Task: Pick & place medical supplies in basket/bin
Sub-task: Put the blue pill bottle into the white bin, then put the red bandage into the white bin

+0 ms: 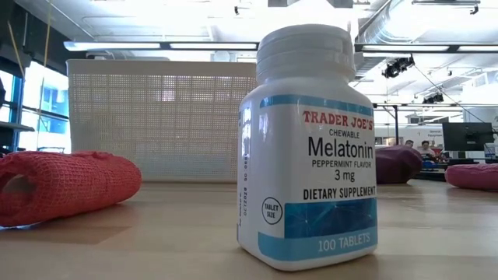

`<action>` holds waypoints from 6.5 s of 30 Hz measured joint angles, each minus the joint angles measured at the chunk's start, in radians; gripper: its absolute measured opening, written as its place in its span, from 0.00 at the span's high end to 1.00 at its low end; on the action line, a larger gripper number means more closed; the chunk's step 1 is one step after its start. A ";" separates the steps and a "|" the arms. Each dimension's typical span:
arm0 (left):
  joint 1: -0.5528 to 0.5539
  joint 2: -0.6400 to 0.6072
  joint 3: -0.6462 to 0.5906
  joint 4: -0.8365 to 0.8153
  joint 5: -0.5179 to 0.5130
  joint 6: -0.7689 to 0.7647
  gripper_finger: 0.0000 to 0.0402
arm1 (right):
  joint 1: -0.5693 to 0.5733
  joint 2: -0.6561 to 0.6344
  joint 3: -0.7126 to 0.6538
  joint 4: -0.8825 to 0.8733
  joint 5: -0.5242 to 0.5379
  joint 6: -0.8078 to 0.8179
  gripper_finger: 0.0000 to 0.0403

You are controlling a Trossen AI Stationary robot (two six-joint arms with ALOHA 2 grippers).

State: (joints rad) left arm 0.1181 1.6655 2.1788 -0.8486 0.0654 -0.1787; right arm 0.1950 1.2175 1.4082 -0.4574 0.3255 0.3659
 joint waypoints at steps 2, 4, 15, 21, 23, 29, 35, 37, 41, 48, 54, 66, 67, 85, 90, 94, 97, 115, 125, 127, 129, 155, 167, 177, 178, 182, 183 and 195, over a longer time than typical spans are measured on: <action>0.034 -0.031 0.001 -0.100 -0.053 0.042 0.48 | 0.000 0.000 0.000 -0.009 0.004 0.012 0.29; 0.075 -0.058 0.002 -0.197 -0.114 0.087 0.48 | 0.000 0.000 0.000 -0.024 0.008 0.019 0.29; 0.378 -0.086 -0.097 -0.520 -0.168 0.380 0.48 | 0.000 0.000 0.000 -0.040 0.063 0.023 0.29; 0.571 -0.152 -0.345 -0.345 -0.012 0.465 0.48 | 0.000 0.000 0.000 -0.040 0.065 0.064 0.29; 0.638 -0.192 -0.463 -0.247 0.028 0.470 0.48 | 0.000 0.000 0.000 -0.040 0.065 0.080 0.29; 0.797 -0.314 -0.786 0.025 0.182 0.512 0.48 | 0.000 0.000 0.000 -0.040 0.066 0.109 0.29; 0.873 -0.335 -0.971 0.091 0.047 0.514 0.48 | 0.000 0.000 0.000 -0.041 0.079 0.109 0.29; 0.886 -0.335 -1.017 0.092 -0.005 0.506 0.48 | 0.000 0.000 0.000 -0.041 0.096 0.109 0.29; 0.885 -0.335 -1.090 0.113 -0.021 0.485 0.48 | 0.000 0.000 0.000 -0.041 0.130 0.108 0.29; 0.870 -0.335 -1.196 0.247 -0.055 0.495 0.46 | -0.006 0.000 0.000 -0.041 0.155 0.110 0.29; 0.869 -0.335 -1.267 0.335 -0.132 0.534 0.42 | -0.006 0.000 0.000 -0.042 0.155 0.132 0.29; 0.869 -0.321 -1.319 0.371 -0.125 0.503 0.34 | -0.006 0.000 0.000 -0.044 0.155 0.133 0.29; 0.870 -0.321 -1.320 0.366 -0.124 0.493 0.33 | -0.006 0.000 0.000 -0.044 0.154 0.133 0.29; 0.870 -0.320 -1.134 0.164 -0.098 0.424 0.24 | -0.005 -0.001 0.000 -0.078 0.139 0.132 0.29; 0.855 -0.320 -0.982 0.021 -0.046 0.384 0.29 | -0.006 -0.002 0.000 -0.078 0.139 0.132 0.29; 0.791 -0.320 -0.835 -0.088 -0.019 0.354 0.36 | -0.005 -0.014 0.000 -0.090 0.115 0.164 0.29; 0.710 -0.322 -0.736 -0.147 0.007 0.320 0.41 | -0.005 -0.018 0.000 -0.184 0.071 0.262 0.29; 0.004 -0.321 -0.580 -0.453 0.033 -0.585 0.60 | -0.022 0.022 -0.504 -0.015 -0.232 1.046 0.29; -0.360 -0.265 -0.642 -0.411 -0.025 -1.150 0.60 | -0.011 0.020 -0.626 0.061 -0.322 1.028 0.29; -0.399 -0.236 -0.660 -0.408 -0.030 -1.264 0.59 | 0.001 0.019 -0.627 0.059 -0.320 1.009 0.29; -0.432 -0.203 -0.677 -0.394 -0.031 -1.337 0.57 | 0.013 0.019 -0.627 0.061 -0.316 0.989 0.29; -0.509 0.271 -0.835 0.014 0.135 -1.560 0.06 | 0.152 -0.038 -0.627 -0.016 -0.361 0.882 0.29; -0.490 0.330 -0.831 0.112 0.221 -1.474 0.47 | 0.188 -0.104 -0.626 -0.108 -0.330 0.883 0.29; -0.411 0.120 -0.746 0.057 0.136 -1.260 0.73 | 0.186 -0.122 -0.626 -0.139 -0.298 0.892 0.29; -0.399 0.085 -0.734 0.053 0.108 -1.236 0.73 | 0.184 -0.122 -0.626 -0.138 -0.298 0.897 0.29; -0.334 -0.039 -0.673 0.001 -0.014 -1.089 0.68 | 0.183 -0.125 -0.626 -0.135 -0.272 0.940 0.29; -0.314 -0.066 -0.659 -0.006 -0.042 -1.045 0.66 | 0.183 -0.126 -0.626 -0.132 -0.258 0.953 0.29; 0.081 -0.237 -0.553 -0.019 -0.079 -0.688 0.69 | 0.111 -0.135 -0.626 -0.078 -0.178 1.023 0.29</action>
State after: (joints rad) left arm 0.1993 1.4284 1.6259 -0.8678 -0.0131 -0.8664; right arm 0.3056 1.0824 0.7822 -0.5358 0.1477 1.3888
